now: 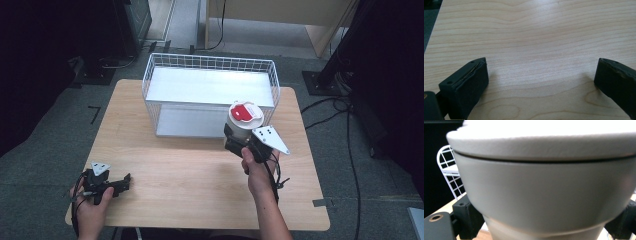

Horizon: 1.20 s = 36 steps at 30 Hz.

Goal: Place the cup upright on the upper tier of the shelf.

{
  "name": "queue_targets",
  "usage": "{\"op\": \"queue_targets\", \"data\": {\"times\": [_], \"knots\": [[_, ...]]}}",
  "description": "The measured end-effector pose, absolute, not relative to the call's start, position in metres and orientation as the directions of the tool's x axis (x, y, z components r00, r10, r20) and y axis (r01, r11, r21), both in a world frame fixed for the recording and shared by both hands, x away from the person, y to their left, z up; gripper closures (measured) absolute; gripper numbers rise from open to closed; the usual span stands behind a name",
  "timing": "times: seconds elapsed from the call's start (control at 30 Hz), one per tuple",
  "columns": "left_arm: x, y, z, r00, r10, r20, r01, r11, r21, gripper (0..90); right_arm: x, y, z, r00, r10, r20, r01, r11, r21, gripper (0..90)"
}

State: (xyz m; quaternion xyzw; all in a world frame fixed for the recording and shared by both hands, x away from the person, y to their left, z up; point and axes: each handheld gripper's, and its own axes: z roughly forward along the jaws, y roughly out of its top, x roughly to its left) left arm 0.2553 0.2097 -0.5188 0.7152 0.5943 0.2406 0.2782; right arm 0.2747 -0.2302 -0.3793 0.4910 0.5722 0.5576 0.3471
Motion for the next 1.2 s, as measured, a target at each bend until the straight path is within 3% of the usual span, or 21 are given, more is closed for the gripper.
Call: {"op": "queue_targets", "data": {"times": [1.2], "knots": [[0.255,0.21,-0.519,0.178,0.984,0.013,0.716,-0.138,0.684,0.0,0.318,-0.21,-0.309,-0.292,0.95,0.108,0.062,-0.094,0.994,8.7]]}}
